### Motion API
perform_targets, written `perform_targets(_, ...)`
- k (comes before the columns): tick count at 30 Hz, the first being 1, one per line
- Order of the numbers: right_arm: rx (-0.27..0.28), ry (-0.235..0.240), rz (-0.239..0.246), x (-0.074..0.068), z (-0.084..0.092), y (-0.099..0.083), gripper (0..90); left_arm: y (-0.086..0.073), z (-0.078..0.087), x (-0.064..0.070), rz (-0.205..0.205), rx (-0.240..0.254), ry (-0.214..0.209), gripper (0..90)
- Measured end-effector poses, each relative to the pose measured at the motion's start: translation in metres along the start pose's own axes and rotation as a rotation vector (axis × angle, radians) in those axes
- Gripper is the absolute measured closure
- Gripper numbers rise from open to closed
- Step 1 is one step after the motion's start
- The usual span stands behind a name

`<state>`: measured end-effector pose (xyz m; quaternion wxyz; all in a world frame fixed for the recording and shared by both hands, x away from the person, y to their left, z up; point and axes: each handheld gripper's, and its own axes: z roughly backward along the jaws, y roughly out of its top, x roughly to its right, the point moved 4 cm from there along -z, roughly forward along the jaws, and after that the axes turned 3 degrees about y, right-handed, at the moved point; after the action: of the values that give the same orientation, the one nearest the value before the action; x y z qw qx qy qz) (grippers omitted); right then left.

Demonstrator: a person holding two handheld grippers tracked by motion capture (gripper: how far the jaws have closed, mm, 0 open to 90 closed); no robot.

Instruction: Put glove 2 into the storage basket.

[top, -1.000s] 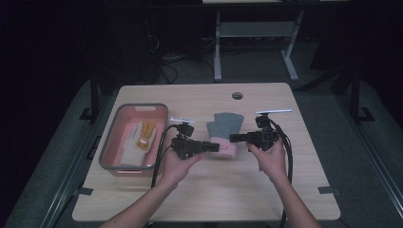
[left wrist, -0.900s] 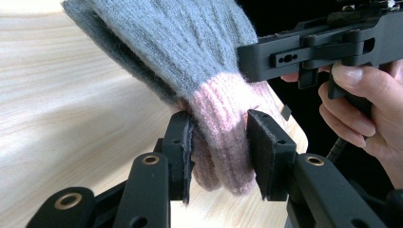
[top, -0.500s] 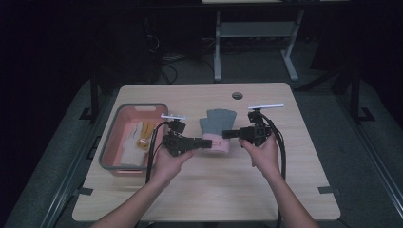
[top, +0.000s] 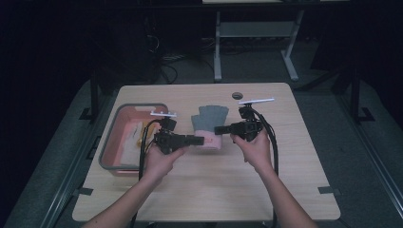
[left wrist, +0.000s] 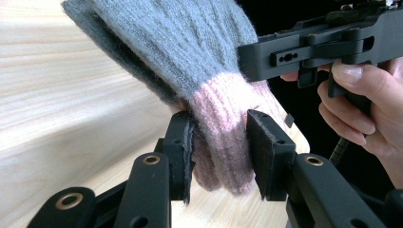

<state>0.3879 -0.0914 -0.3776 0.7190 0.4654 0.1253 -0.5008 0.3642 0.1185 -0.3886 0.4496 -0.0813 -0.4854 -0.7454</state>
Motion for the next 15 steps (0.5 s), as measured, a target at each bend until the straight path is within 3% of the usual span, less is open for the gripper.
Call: perform_targets(15, -0.011, 0.020, 0.014, -0.015, -0.015, 0.011, 73.5, 0.003, 0.021, -0.008, 0.009, 0.026, 0.019, 62.9)
